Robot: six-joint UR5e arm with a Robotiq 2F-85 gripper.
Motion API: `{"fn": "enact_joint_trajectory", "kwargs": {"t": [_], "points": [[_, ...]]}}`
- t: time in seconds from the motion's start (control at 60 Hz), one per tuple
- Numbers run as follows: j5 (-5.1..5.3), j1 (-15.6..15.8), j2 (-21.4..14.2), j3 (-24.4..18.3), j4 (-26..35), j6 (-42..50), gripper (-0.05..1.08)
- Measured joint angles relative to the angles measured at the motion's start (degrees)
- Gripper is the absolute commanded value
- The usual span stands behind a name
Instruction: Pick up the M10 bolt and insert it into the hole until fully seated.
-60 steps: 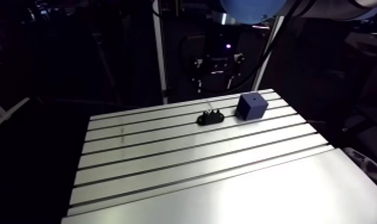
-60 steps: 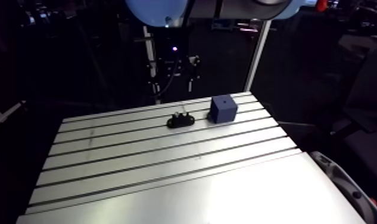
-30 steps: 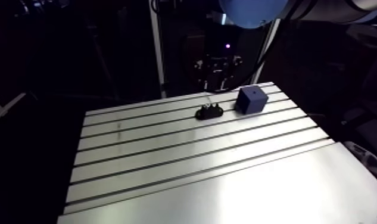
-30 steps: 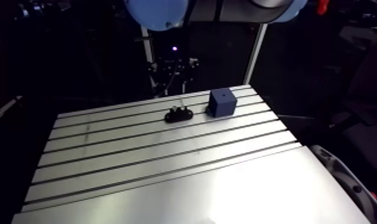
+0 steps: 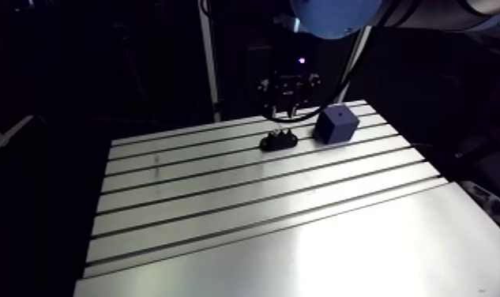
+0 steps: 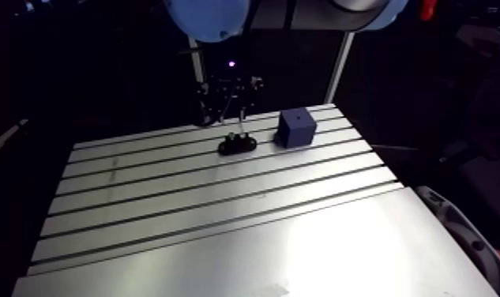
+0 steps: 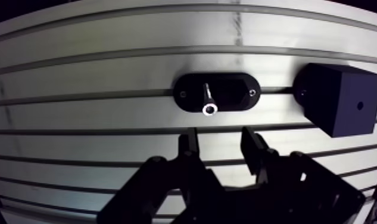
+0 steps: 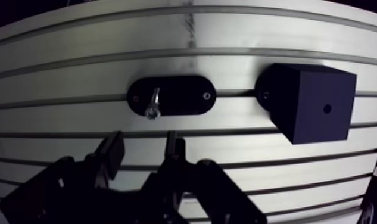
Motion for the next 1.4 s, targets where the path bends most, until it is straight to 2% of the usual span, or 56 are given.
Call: {"fn": "enact_joint_trajectory", "kwargs": {"t": [1.4], "points": [[-0.22, 0.32, 4.12, 0.37, -2.14, -0.26, 0.54]]}}
